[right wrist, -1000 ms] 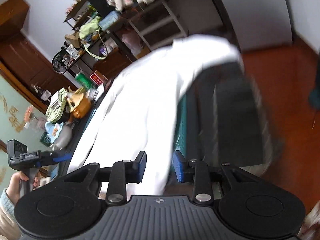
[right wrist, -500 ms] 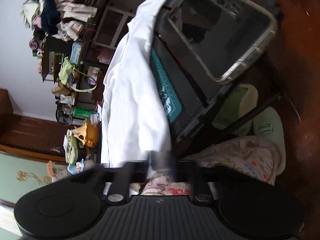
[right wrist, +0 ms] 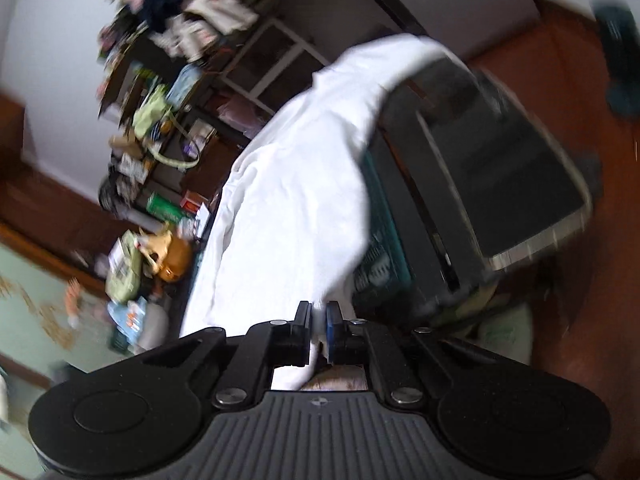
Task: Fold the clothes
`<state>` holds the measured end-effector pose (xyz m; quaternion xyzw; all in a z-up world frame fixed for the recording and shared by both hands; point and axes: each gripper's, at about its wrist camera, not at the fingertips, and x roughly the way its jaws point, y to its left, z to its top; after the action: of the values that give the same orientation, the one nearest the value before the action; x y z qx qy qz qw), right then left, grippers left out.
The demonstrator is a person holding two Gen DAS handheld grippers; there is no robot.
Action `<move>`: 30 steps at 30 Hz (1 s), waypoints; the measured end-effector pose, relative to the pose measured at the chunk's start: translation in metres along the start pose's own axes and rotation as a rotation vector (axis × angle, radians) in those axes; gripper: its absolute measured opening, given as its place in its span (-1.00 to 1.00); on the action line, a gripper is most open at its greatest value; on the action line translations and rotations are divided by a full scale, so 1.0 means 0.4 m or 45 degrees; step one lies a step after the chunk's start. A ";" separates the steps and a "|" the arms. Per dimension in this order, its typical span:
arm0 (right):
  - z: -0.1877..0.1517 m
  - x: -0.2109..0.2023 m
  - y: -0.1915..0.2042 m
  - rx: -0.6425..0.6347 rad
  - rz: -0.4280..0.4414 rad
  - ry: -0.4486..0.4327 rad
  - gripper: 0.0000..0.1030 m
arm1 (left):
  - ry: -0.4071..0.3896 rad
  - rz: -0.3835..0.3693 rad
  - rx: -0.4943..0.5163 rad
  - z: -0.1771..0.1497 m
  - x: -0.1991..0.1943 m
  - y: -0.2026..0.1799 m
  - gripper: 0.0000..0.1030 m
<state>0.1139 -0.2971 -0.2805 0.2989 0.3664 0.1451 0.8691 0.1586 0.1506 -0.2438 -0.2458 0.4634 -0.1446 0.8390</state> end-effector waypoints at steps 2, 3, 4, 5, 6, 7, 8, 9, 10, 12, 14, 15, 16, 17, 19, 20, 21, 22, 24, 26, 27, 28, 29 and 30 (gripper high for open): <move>0.010 0.001 0.057 -0.149 -0.001 -0.016 -0.72 | -0.057 0.009 -0.058 0.024 -0.027 0.025 -0.97; 0.014 0.003 0.078 -0.198 -0.002 -0.031 -0.66 | -0.072 0.028 -0.099 0.035 -0.032 0.046 -0.97; 0.015 0.004 0.092 -0.229 -0.007 -0.047 -0.43 | -0.086 0.047 -0.140 0.047 -0.037 0.067 -0.97; 0.019 0.004 0.110 -0.279 -0.025 -0.084 -0.26 | -0.099 0.065 -0.178 0.057 -0.040 0.087 -0.97; 0.021 0.004 0.113 -0.304 -0.052 -0.107 -0.25 | -0.095 0.071 -0.186 0.060 -0.036 0.095 -0.97; 0.021 0.004 0.115 -0.327 -0.077 -0.127 -0.25 | -0.090 0.079 -0.193 0.062 -0.032 0.103 -0.96; 0.019 0.005 0.114 -0.342 -0.096 -0.121 -0.25 | -0.075 0.093 -0.185 0.064 -0.022 0.104 -0.96; 0.007 0.013 0.110 -0.420 -0.172 -0.087 -0.25 | -0.072 0.097 -0.181 0.065 -0.019 0.100 -0.96; -0.010 0.020 0.109 -0.505 -0.223 -0.049 -0.26 | -0.066 0.103 -0.170 0.062 -0.011 0.096 -0.96; -0.050 0.038 0.105 -0.663 -0.301 0.038 -0.26 | -0.059 0.111 -0.161 0.058 -0.002 0.090 -0.96; -0.084 0.062 0.078 -0.692 -0.305 0.147 -0.33 | -0.058 0.114 -0.163 0.054 0.002 0.087 -0.96; -0.088 0.068 0.057 -0.618 -0.276 0.159 -0.37 | -0.059 0.115 -0.167 0.054 0.004 0.087 -0.96; -0.084 0.074 0.026 -0.483 -0.221 0.164 -0.42 | -0.059 0.116 -0.172 0.054 0.006 0.087 -0.96; -0.080 0.081 -0.004 -0.352 -0.169 0.168 -0.44 | -0.061 0.115 -0.182 0.055 0.006 0.089 -0.96; -0.072 0.099 -0.033 -0.230 -0.144 0.156 -0.44 | -0.061 0.114 -0.185 0.056 0.004 0.094 -0.96; -0.069 0.107 -0.043 -0.194 -0.146 0.147 -0.54 | -0.060 0.114 -0.183 0.058 0.004 0.095 -0.96; -0.063 0.116 -0.047 -0.178 -0.126 0.139 -0.56 | -0.060 0.114 -0.181 0.059 0.004 0.096 -0.96; -0.057 0.126 -0.050 -0.163 -0.107 0.134 -0.57 | -0.058 0.114 -0.179 0.060 0.004 0.096 -0.96; -0.049 0.146 -0.028 -0.210 -0.092 0.190 -0.91 | -0.052 0.118 -0.163 0.061 0.006 0.092 -0.96; -0.045 0.132 0.011 -0.313 -0.150 0.179 -0.93 | -0.050 0.113 -0.163 0.060 0.005 0.091 -0.96; -0.036 0.107 0.023 -0.343 -0.185 0.136 -0.93 | -0.046 0.105 -0.158 0.058 0.002 0.087 -0.96; -0.028 0.080 0.028 -0.341 -0.208 0.084 -0.93 | -0.038 0.093 -0.152 0.055 -0.002 0.081 -0.96; -0.001 0.003 0.026 -0.302 -0.250 -0.049 -0.93 | -0.029 0.068 -0.146 0.051 -0.006 0.073 -0.96; 0.016 -0.051 0.014 -0.260 -0.273 -0.114 -0.93 | -0.022 0.056 -0.140 0.046 -0.007 0.068 -0.96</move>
<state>0.1043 -0.3047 -0.2623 0.1745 0.3405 0.0745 0.9209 0.1732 0.1800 -0.2483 -0.2827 0.4686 -0.0984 0.8311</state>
